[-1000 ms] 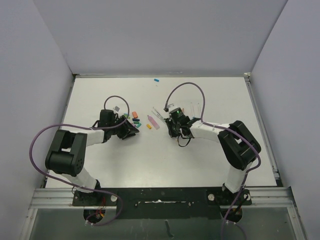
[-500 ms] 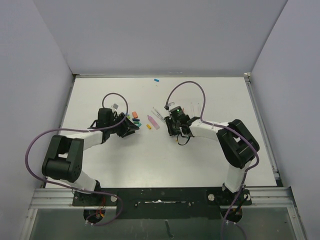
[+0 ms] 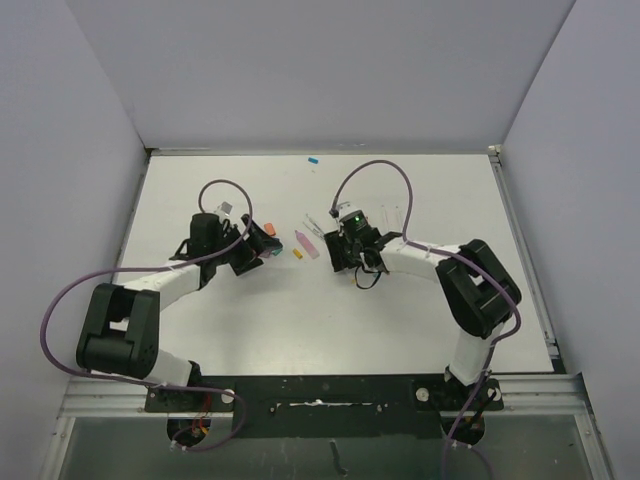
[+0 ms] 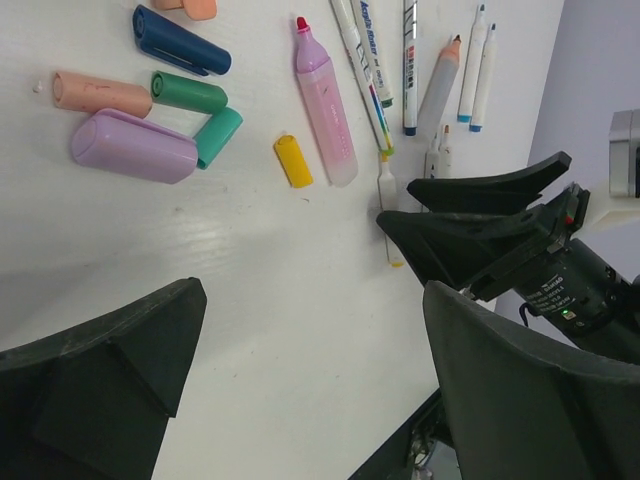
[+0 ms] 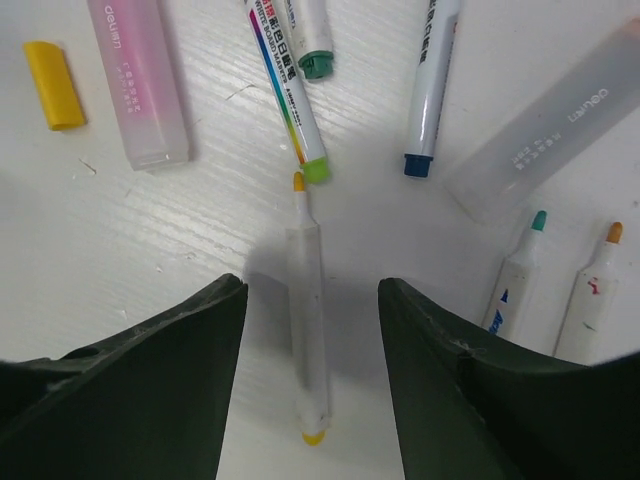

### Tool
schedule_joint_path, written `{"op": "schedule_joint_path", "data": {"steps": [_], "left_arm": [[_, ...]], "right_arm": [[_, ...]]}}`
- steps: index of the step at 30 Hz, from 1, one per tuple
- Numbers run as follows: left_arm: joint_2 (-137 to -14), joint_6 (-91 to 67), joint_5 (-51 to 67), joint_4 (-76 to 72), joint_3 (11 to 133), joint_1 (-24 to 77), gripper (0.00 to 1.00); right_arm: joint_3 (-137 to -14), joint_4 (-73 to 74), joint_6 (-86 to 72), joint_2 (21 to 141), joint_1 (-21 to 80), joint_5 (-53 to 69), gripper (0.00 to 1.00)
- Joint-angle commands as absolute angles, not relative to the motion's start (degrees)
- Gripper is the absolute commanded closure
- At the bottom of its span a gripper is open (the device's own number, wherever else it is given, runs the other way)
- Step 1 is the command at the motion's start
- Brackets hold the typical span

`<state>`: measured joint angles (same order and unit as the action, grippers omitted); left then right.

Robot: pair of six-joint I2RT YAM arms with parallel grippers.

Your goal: Open the pen caps

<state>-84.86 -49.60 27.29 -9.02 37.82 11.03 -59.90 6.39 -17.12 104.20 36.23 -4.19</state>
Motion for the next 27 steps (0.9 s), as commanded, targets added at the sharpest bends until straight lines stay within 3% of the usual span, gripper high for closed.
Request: {"op": "schedule_joint_path", "data": {"steps": [1,4,8,14,27], "left_arm": [[-80.04,-49.58,26.83,-8.65,40.26,9.92,0.08],[-78.54,-49.21,26.76,-6.67,41.78,9.06,0.04],[-76.91,-46.57,25.78,-0.36,46.41,8.24,0.02],[-71.28,-44.85,22.63,3.77,48.25,5.08,0.02],[-59.36,-39.75,10.80,16.43,50.47,-0.27,0.02]], "right_arm": [[-60.34,5.39,-16.45,96.40,35.61,-5.52,0.42],[-60.25,6.04,-15.96,91.88,35.60,-5.91,0.29],[-60.12,8.26,-16.24,85.71,35.59,-10.32,0.00],[-59.37,15.66,-23.06,77.63,32.13,-26.45,0.02],[-50.97,26.71,-37.79,61.38,13.44,-41.47,0.02]]}}
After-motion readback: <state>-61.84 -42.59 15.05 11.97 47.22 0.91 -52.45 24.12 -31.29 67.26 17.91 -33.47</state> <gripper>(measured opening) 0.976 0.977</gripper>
